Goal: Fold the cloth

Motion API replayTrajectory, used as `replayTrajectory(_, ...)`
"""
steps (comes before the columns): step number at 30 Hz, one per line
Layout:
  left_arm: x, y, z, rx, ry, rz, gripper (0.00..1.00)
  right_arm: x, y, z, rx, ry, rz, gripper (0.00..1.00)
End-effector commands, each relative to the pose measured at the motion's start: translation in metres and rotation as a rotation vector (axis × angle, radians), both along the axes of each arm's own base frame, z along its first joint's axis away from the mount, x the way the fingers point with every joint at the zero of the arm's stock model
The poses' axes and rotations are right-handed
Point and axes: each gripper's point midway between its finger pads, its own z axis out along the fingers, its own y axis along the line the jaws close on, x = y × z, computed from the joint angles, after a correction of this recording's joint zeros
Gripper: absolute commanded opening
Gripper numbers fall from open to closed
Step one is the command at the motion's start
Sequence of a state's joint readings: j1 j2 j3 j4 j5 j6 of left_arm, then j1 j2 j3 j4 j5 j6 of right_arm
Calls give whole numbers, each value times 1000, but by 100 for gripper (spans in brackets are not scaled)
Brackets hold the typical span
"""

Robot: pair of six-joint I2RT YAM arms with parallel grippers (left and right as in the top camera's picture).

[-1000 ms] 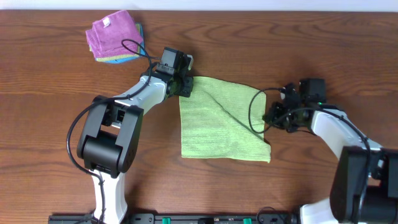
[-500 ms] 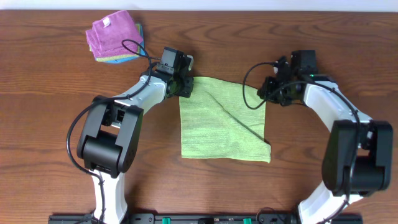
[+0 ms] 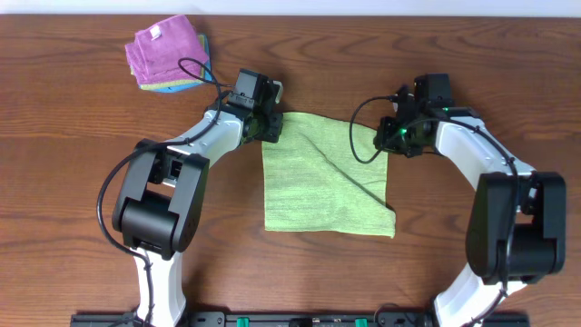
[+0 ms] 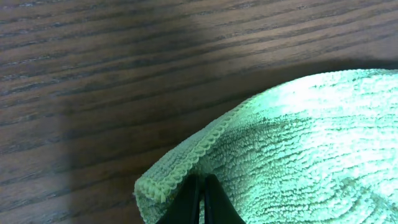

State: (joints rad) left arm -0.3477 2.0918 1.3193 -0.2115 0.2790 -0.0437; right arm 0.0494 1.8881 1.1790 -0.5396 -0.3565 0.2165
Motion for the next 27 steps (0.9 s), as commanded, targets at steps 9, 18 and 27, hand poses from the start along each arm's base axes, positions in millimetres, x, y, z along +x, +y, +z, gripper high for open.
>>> replayTrajectory(9,-5,0,-14,11,34,-19,6,-10,16,-28,-41,73,64,1)
replayTrajectory(18,-8,1,-15,14,46,-16,6,-51,34,-41,-62,230,133,2)
replayTrajectory(27,-8,1,-15,15,49,-16,6,-79,41,-42,-88,327,170,2)
